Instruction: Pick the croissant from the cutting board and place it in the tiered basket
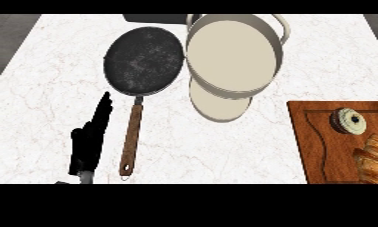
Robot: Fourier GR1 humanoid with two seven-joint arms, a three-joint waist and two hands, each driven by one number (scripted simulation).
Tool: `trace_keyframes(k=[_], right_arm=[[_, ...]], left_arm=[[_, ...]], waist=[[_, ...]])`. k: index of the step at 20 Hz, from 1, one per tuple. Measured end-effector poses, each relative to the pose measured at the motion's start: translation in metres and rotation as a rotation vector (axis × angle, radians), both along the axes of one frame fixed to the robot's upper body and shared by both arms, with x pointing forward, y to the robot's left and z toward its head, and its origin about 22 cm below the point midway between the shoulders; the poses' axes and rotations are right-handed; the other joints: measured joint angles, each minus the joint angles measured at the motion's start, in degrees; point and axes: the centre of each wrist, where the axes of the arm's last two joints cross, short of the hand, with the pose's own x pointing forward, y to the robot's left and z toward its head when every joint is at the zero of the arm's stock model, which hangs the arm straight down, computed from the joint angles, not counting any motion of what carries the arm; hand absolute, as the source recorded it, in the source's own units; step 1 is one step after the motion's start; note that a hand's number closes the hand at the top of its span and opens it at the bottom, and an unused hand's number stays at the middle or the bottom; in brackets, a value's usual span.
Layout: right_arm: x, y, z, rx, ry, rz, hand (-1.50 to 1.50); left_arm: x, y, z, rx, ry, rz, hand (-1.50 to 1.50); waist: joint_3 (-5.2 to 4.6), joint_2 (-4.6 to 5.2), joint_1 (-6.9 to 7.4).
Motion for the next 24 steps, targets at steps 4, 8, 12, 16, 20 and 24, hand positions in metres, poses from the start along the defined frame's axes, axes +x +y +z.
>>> trace_keyframes(k=[4,8,12,16,20,24], right_arm=[[0.007,0.002,-0.008,0.027,0.074,-0.001,-1.50],[0.018,0.004,-0.016,0.056,0.094,0.009,-1.50],[0.032,0.009,-0.027,0.077,0.097,0.029,-1.50],[0.046,0.007,-0.033,0.103,0.118,0.028,-1.50],[0.054,0.005,-0.044,0.147,0.183,0.024,-1.50],[0.064,0.005,-0.053,0.187,0.224,0.027,-1.50]], left_arm=[[0.000,0.002,-0.003,0.004,0.000,0.010,0.00],[0.000,0.001,-0.004,-0.001,-0.007,0.002,0.00],[-0.002,0.003,-0.007,-0.003,-0.013,-0.001,0.00],[-0.002,0.002,-0.006,-0.003,-0.009,0.000,0.00],[-0.002,0.005,-0.005,0.009,-0.007,0.003,0.00],[-0.002,0.007,-0.006,0.007,-0.007,0.013,0.00]], waist=[[0.07,-0.14,-0.30],[0.08,-0.17,-0.17],[0.15,-0.35,-0.39],[0.15,-0.41,-0.56],[0.11,-0.38,-0.58],[0.14,-0.49,-0.83]])
